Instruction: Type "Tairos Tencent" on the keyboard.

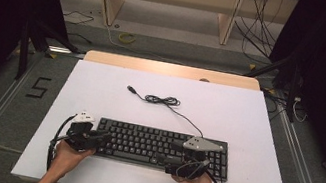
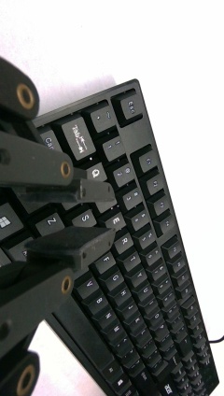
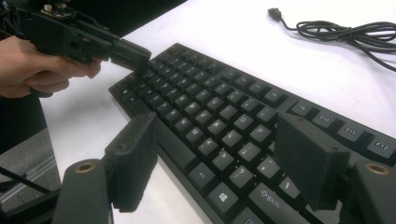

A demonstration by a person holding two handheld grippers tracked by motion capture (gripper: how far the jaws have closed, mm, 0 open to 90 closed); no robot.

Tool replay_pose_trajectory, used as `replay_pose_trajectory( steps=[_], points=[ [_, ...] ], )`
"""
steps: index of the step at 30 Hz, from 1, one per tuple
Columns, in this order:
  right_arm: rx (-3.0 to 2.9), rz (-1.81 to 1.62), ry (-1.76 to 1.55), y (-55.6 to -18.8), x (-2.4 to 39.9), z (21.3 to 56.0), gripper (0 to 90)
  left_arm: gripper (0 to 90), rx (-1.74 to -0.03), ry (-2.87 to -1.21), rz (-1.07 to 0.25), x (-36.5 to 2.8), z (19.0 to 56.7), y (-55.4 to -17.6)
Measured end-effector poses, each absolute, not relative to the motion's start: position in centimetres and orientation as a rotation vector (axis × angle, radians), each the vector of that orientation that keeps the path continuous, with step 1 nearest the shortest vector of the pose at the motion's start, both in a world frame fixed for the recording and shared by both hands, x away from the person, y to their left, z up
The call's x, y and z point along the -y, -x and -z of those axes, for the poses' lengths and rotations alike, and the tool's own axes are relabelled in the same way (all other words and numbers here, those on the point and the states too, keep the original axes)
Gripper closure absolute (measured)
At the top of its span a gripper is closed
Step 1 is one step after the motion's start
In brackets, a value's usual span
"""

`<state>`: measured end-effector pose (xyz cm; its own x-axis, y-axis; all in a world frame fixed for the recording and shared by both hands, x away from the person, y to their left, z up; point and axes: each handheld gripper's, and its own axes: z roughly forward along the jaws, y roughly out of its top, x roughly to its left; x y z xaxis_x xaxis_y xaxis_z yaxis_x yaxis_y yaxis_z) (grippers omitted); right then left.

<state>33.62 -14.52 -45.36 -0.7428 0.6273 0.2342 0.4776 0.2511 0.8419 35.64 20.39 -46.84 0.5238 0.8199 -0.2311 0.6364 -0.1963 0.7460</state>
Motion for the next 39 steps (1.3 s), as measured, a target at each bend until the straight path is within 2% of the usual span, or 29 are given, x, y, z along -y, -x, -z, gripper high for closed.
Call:
replay_pose_trajectory(
  steps=[5,10,16,29,34,39],
  points=[
    [-2.363,-1.506,-1.049,-33.7,14.3,45.3,31.4,67.0,-1.187,-1.902,-0.26,-20.4,46.7,-35.4],
    [-2.361,-1.509,-1.051,-34.0,14.1,45.1,31.4,51.9,-1.188,-1.905,-0.248,-20.4,46.8,-35.3],
    [-2.368,-1.512,-1.045,-34.4,13.5,45.1,31.8,41.3,-1.159,-1.89,-0.231,-20.2,46.7,-35.0],
    [-2.373,-1.497,-1.049,-35.6,12.4,45.2,36.1,33.5,-1.115,-1.812,-0.245,-20.3,46.2,-33.9],
    [-2.378,-1.475,-1.052,-36.3,11.9,45.2,43.5,31.3,-1.111,-1.793,-0.252,-20.4,46.3,-33.8],
    [-2.378,-1.459,-1.063,-36.8,11.4,45.2,56.2,29.4,-1.091,-1.788,-0.257,-20.1,46.3,-33.5]
  ],
)
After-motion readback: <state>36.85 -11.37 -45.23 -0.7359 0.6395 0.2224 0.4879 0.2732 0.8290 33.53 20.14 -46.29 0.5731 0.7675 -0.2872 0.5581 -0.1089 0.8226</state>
